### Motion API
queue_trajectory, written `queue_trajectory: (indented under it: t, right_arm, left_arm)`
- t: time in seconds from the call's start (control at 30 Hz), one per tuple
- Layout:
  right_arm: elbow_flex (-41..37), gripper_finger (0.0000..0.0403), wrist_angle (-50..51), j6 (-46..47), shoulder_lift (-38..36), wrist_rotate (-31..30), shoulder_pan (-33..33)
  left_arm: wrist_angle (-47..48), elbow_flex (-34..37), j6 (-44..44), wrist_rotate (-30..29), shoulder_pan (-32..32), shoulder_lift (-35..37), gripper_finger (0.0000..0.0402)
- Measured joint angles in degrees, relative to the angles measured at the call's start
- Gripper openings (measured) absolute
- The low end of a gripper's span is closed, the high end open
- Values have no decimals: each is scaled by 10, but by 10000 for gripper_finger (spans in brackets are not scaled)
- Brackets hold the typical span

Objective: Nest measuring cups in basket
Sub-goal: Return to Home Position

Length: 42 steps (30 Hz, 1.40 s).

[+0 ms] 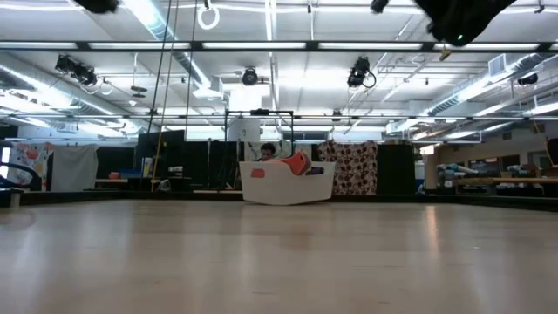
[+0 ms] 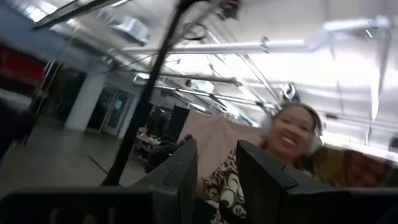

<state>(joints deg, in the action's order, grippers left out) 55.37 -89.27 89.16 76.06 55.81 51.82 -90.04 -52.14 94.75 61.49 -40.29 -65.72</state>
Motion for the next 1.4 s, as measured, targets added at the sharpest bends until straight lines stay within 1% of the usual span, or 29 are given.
queue_trajectory:
  t: [0.1, 0.2, 0.33, 0.47, 0.53, 0.67, 0.77, 0.93, 1.13, 1.27, 1.4]
  right_arm:
    - [0, 165, 13, -15, -57, 10, 6]
    - [0, 165, 54, -26, -107, 32, 15]
    - [0, 165, 125, -60, -165, 82, 34]
    - [0, 165, 173, -78, -207, 101, 59]
    - [0, 165, 176, -79, -223, 107, 74]
    - [0, 165, 176, -67, -251, 136, 111]
    - [0, 165, 176, -50, -266, 144, 136]
    - [0, 165, 177, -40, -285, 163, 169]
    - [-9, 165, 176, -5, -313, 189, 198]
    - [-55, 165, 175, -13, -347, 168, 208]
    - [-127, 165, 176, -33, -385, 117, 212]
  left_arm:
    - [0, 0, -2, 8, 0, 66, 114]
    - [8, 0, 0, 20, 0, 128, 114]
    - [43, 0, -1, 28, 0, 206, 114]
    - [83, 0, -11, 41, 0, 277, 114]
    - [94, 0, -14, 51, 0, 308, 114]
    - [93, 0, -26, 55, 0, 363, 114]
    - [95, 0, -29, 57, 0, 392, 114]
    - [95, 0, -10, 98, 0, 431, 114]
    - [95, 0, -3, 131, 0, 461, 114]
    - [89, 0, -13, 147, -1, 476, 114]
    - [88, 15, -53, 154, -6, 482, 114]
